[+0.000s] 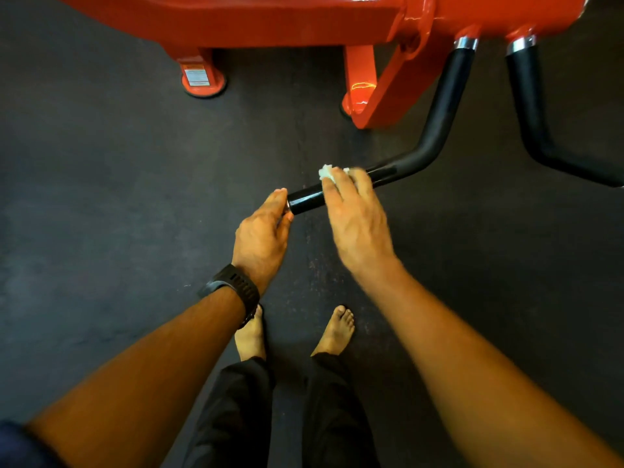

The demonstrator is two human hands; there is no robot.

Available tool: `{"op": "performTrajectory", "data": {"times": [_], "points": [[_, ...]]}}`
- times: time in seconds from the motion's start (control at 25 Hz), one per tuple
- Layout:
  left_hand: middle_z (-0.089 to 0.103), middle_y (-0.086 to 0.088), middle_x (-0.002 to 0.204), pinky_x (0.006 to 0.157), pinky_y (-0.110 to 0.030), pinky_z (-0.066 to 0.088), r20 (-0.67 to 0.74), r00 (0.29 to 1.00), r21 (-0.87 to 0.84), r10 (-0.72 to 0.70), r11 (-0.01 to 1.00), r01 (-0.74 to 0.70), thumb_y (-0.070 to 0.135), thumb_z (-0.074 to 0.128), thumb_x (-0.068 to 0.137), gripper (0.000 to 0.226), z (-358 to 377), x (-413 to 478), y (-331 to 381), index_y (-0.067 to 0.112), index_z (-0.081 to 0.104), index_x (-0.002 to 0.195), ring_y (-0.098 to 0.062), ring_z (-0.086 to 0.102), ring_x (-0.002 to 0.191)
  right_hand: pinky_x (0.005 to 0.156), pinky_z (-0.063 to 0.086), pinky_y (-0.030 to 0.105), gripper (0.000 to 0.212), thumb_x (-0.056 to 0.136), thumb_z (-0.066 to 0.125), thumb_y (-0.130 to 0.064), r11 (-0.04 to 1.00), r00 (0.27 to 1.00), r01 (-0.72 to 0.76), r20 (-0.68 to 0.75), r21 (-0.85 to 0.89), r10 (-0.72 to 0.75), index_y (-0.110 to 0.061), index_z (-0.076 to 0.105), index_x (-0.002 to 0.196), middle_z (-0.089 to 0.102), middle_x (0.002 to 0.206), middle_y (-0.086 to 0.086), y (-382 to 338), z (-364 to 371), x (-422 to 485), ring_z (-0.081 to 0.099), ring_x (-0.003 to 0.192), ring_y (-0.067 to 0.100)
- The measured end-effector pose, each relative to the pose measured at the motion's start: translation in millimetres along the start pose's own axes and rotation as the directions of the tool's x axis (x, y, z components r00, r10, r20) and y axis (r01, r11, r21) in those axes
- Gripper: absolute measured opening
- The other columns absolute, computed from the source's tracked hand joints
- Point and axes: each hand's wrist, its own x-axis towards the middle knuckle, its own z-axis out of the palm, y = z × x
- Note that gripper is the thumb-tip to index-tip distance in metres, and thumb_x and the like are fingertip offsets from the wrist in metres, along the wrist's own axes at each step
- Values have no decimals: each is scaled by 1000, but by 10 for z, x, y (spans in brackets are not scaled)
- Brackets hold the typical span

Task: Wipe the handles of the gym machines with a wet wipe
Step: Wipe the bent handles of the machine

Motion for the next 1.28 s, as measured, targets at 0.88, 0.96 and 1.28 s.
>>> {"op": "performTrajectory", "data": {"times": [0.88, 0.96, 1.28], "points": [[58, -10, 140, 105, -45, 46, 18, 996, -81, -89, 993, 91, 19, 46, 105, 42, 91, -38, 12, 14, 45, 147, -29, 59, 123, 115, 34, 38, 55, 88, 38, 6, 996, 973, 47, 227, -77, -28, 5, 46, 142, 48, 146, 20, -90, -164, 0, 43, 139, 34], [58, -8, 140, 105, -43, 46, 25, 997, -55, -68, 996, 69, 20, 46, 105, 42, 74, -34, 14, 14, 46, 146, -27, 59, 122, 114, 30, 34, 61, 85, 48, 14, 969, 975, -220, 59, 110, 215, 4, 42, 146, 41, 153, 19, -112, -132, -107, 36, 144, 33], [60, -3, 137, 99, -28, 45, 56, 998, -37, -20, 999, 22, 18, 49, 104, 41, -36, 3, 2, 15, 48, 145, -22, 61, 116, 87, 43, 9, 29, 90, 68, -11, 282, 339, -628, -72, 725, 938, 0, 70, 117, 68, 112, 16, -816, 29, 32, 64, 101, 20]]}}
